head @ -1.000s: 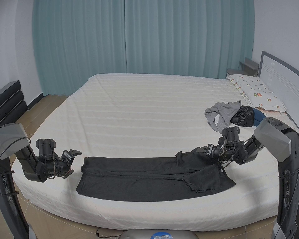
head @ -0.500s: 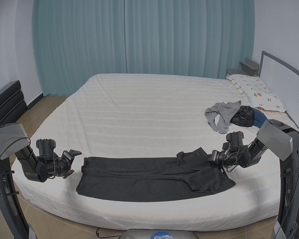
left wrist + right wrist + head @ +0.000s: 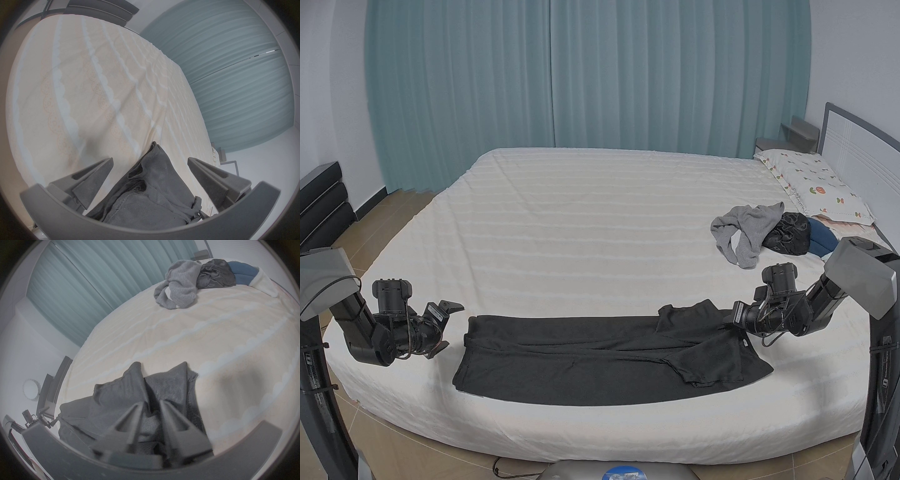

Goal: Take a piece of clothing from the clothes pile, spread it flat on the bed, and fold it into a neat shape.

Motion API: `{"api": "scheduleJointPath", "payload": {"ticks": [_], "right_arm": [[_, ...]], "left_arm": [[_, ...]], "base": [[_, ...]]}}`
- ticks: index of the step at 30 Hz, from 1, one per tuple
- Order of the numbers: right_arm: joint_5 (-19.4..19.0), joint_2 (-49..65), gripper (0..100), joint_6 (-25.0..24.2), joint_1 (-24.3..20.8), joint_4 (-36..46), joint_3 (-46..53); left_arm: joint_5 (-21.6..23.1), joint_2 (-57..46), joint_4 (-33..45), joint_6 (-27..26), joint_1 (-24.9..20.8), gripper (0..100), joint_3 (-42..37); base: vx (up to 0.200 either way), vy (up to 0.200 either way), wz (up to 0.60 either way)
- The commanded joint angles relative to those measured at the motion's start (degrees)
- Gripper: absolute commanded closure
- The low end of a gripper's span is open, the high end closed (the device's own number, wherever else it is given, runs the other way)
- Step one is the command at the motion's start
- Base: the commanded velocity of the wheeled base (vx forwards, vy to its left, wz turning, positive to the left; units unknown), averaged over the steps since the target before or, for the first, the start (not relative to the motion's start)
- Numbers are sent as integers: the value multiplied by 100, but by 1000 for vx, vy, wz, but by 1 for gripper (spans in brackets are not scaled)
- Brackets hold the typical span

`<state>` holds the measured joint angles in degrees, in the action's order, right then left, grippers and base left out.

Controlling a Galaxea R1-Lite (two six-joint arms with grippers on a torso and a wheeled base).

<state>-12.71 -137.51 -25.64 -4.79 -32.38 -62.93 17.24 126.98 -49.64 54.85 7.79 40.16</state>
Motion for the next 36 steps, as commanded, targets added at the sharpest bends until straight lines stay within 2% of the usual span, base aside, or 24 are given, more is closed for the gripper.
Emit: {"api": "scheduleJointPath", "payload": {"ticks": [1, 6, 7, 10, 16, 20, 21, 23, 25, 26, 28, 32, 36], "right_arm": [[-3, 146, 0, -73, 31, -5, 35], [-21, 506, 0, -486, 75, -32, 281], [-82, 699, 0, -723, 92, -40, 439], [-214, 893, 0, -1022, 92, -40, 694], [-179, 866, 0, -1084, 92, -146, 844], [-188, 1095, 0, -1154, 163, -287, 1151], [-188, 1464, 0, -1374, 224, -427, 1670], [-170, 1736, 0, -1532, 224, -638, 2136], [-170, 1780, 0, -1541, 224, -691, 2215], [-231, 1991, 0, -1629, 215, -1403, 2883], [-231, 1965, 0, -1743, 171, -2176, 3287], [-249, 1728, 0, -2068, 163, -2756, 3471], [-249, 1596, 0, -2086, 215, -2791, 3445]], "left_arm": [[-1, 11, -11, -18, -6, 0, 1], [-1, 20, -2, -202, -32, 0, 1], [-1, 20, 7, -273, -41, 0, 1], [-1, 20, 7, -290, -129, 0, 1], [-1, -15, 25, -299, -234, 0, -8], [-1, 11, 42, -510, -234, 0, -8], [8, 46, 77, -1046, -225, 0, -8], [8, 46, 183, -1301, -252, 0, 63], [8, 38, 218, -1336, -252, 0, 80], [-1, -24, 569, -1696, -296, 0, 317], [8, -33, 1132, -2118, -348, 0, 581], [16, -24, 1738, -2417, -401, 0, 862], [60, 205, 1712, -2567, -577, 0, 994]], "base": [[0, 0, 0], [0, 0, 0], [0, 0, 0], [0, 0, 0], [0, 0, 0], [0, 0, 0], [0, 0, 0], [0, 0, 0], [0, 0, 0], [0, 0, 0], [0, 0, 0], [0, 0, 0], [0, 0, 0]]}}
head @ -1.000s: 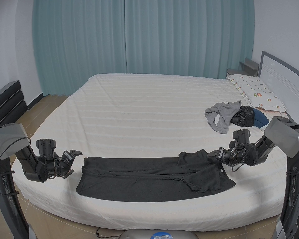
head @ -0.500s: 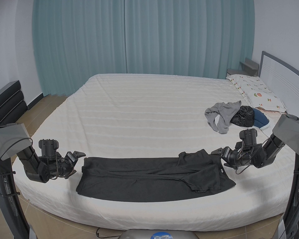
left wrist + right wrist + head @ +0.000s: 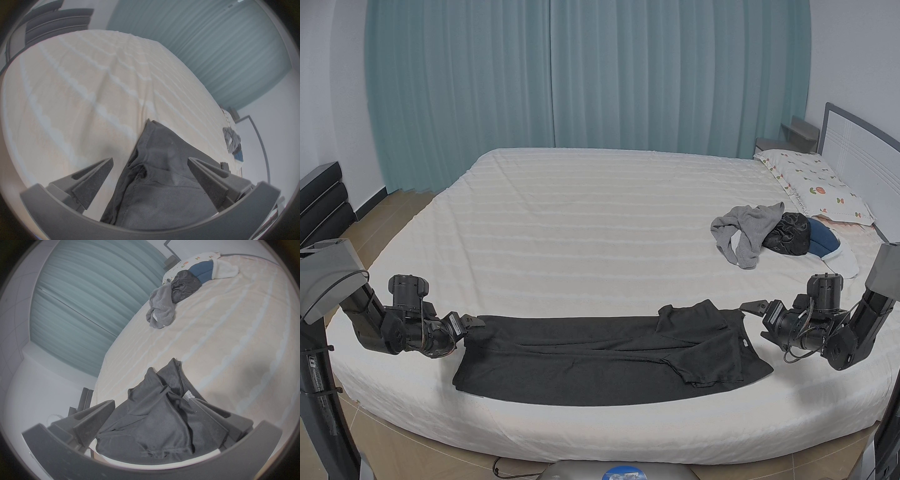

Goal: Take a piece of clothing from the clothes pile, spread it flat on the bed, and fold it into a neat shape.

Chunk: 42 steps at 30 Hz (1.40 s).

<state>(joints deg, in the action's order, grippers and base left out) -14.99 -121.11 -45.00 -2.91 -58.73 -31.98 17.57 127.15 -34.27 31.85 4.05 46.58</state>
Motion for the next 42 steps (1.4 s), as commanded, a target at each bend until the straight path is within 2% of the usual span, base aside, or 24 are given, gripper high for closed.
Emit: {"api": "scheduleJointPath", "payload": {"ticks": [1, 2, 5, 17, 18, 42], "right_arm": [[-21, -44, 0, -150, 28, -156, 350], [-12, -53, 0, -159, 28, -156, 332], [-12, -61, 0, -150, -7, -156, 341], [-12, -149, 0, -150, -25, -165, 324], [-12, -149, 0, -150, -25, -165, 324], [-21, 0, 0, -176, 1, -173, 429]], "left_arm": [[28, 188, 175, -267, -203, 0, 352], [-34, 302, 184, -610, -247, 0, 361], [-139, 398, 175, -997, -255, 0, 325], [-166, 522, 113, -1058, -290, 0, 369], [-166, 522, 96, -1050, -290, 100, 361], [-166, 434, 96, -918, -282, 100, 281]], "base": [[0, 0, 0], [0, 0, 0], [0, 0, 0], [0, 0, 0], [0, 0, 0], [0, 0, 0]]}}
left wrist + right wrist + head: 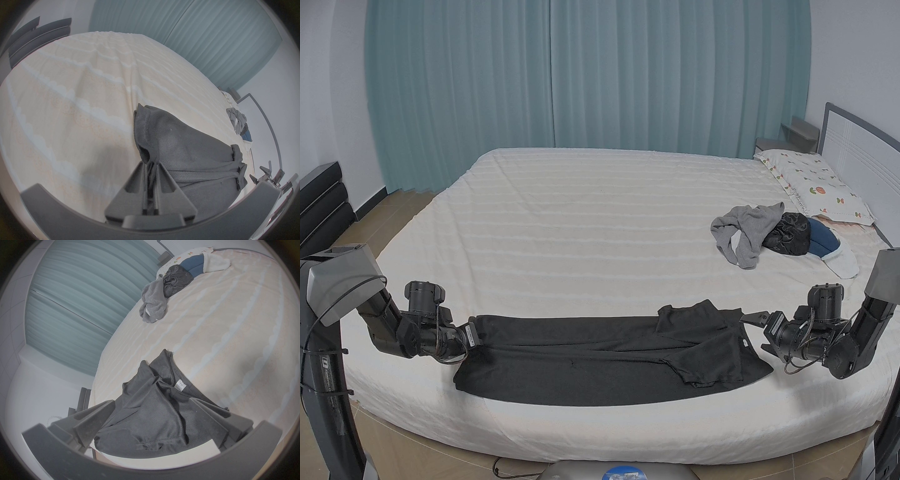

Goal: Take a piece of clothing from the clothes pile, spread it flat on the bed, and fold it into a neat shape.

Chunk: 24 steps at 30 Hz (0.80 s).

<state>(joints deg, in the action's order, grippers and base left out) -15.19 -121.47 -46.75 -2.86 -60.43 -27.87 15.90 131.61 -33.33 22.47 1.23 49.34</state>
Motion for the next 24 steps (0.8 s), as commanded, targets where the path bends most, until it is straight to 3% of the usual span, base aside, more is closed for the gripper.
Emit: {"api": "scheduleJointPath", "payload": {"ticks": [1, 9, 18, 24], "right_arm": [[-2, 35, 0, -1, -4, -4, 18], [-2, 53, 0, -9, -30, 5, 27], [-2, 62, 0, -9, -48, -4, 53], [-2, 71, 0, -18, -56, -4, 53]], "left_arm": [[1, -13, 2, 21, 0, 100, 6], [-8, 14, -77, 47, -9, 100, -3], [1, 40, -315, 91, -18, 100, -135], [1, 67, -772, 161, -26, 100, -135]], "base": [[0, 0, 0], [0, 0, 0], [-200, 0, 0], [0, 0, 0]]}}
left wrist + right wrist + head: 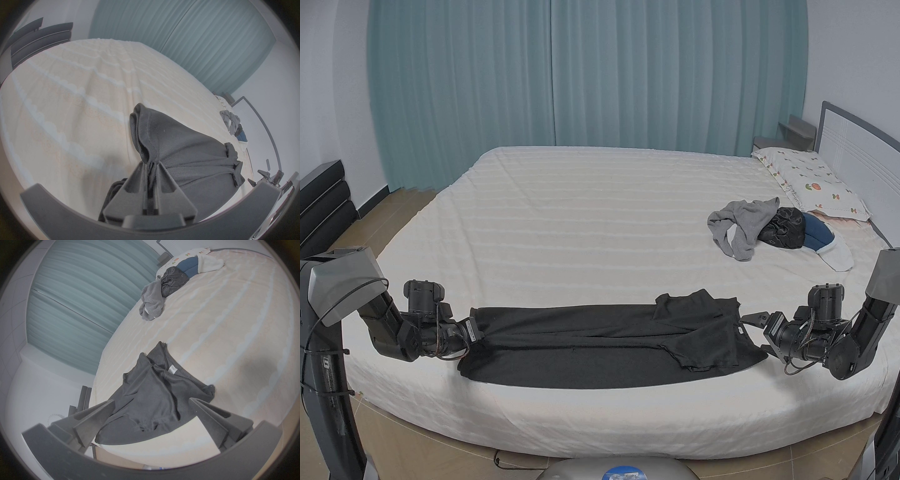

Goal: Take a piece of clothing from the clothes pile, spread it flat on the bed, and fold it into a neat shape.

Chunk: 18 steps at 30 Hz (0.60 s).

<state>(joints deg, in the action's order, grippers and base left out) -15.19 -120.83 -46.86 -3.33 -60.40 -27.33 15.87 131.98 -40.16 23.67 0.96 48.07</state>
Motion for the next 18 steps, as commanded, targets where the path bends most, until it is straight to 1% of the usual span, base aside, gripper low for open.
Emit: {"api": "scheduleJointPath", "payload": {"ticks": [1, 3, 5, 6, 7, 16, 18], "right_arm": [[-2, 42, 0, -16, -10, -6, 0], [-2, 104, 0, -25, -10, 2, 9], [-2, 165, 0, -95, -10, 2, 26], [-10, 192, 0, -130, -10, 2, 44], [-10, 218, 0, -165, -10, 2, 44], [-10, 183, 0, -165, -10, 11, 52], [-10, 157, 0, -165, -19, 11, 44]], "left_arm": [[4, 39, -291, 137, -8, 100, 10], [-5, 39, -467, 331, -88, 100, 36], [-5, 39, -581, 805, -149, 100, 124], [-5, 39, -564, 928, -175, 100, 168], [-5, 30, -537, 999, -202, 100, 229], [-32, -58, -511, 1034, -255, 100, 185], [-102, -155, -502, 1034, -316, 100, 177]], "base": [[0, 0, 0], [0, 0, 0], [0, 0, 0], [0, 0, 0], [0, -200, 0], [0, -200, 0], [0, -200, 0]]}}
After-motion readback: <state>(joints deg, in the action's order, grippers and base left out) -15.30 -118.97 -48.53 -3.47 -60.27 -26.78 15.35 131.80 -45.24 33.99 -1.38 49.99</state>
